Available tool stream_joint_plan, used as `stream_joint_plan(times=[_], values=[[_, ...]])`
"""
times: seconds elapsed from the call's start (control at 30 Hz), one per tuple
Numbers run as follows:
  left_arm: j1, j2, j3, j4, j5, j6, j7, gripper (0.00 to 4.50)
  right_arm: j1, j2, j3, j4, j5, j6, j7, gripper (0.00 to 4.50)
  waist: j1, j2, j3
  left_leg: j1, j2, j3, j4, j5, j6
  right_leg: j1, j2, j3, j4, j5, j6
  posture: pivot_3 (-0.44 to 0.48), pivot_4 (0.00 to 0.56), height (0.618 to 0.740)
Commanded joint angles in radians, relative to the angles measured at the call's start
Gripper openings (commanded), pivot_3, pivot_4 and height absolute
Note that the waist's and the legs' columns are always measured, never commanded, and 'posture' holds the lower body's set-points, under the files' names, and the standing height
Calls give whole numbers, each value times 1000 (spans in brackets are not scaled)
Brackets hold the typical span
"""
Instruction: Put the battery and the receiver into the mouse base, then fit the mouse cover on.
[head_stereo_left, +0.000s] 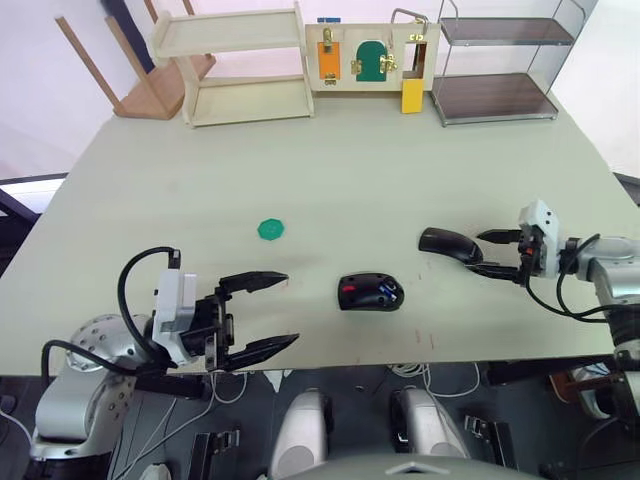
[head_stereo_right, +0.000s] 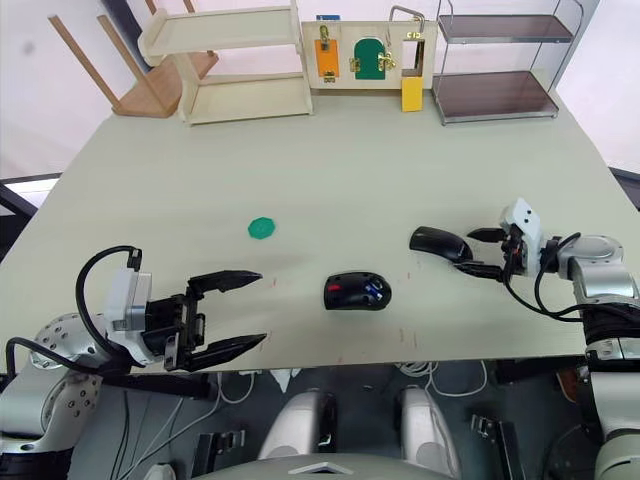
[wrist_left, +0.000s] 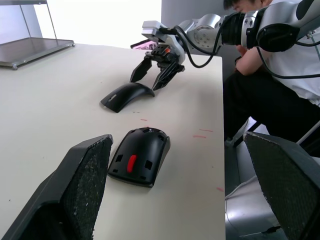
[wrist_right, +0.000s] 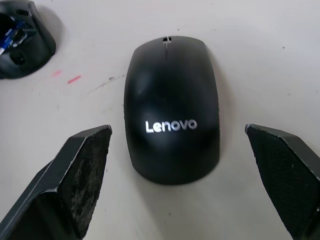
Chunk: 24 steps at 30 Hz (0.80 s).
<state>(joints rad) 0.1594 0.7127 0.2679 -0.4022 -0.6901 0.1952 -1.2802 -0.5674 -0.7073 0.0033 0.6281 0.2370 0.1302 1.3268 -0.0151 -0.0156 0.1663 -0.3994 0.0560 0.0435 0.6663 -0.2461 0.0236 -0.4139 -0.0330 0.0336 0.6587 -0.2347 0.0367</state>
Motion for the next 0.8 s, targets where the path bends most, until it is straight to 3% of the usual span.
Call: stream_joint_plan(times=[0.03,0.2,0.37,0.8], values=[[-22,7,2,-2,-7,-12,0,4462,19,-4,-11,-74,3,23,-23,4500,0,0,0,0,0,0,0,0,0,0,0,0,0,0,0,0,150,740],[-39,8,-11,23,6,-17,-10,4462,36,-5,-13,-101,4,42,-39,4500,1,0,0,0,0,0,0,0,0,0,0,0,0,0,0,0,150,740],[-58,8,-26,44,12,-20,-10,4500,35,12,-8,-113,-1,41,-66,3283,-1,0,0,0,0,0,0,0,0,0,0,0,0,0,1,0,150,740],[-66,2,-38,61,16,-34,-14,4500,40,22,-14,-131,2,44,-99,3283,0,0,0,0,0,0,0,0,0,0,0,0,0,-1,2,0,150,740]])
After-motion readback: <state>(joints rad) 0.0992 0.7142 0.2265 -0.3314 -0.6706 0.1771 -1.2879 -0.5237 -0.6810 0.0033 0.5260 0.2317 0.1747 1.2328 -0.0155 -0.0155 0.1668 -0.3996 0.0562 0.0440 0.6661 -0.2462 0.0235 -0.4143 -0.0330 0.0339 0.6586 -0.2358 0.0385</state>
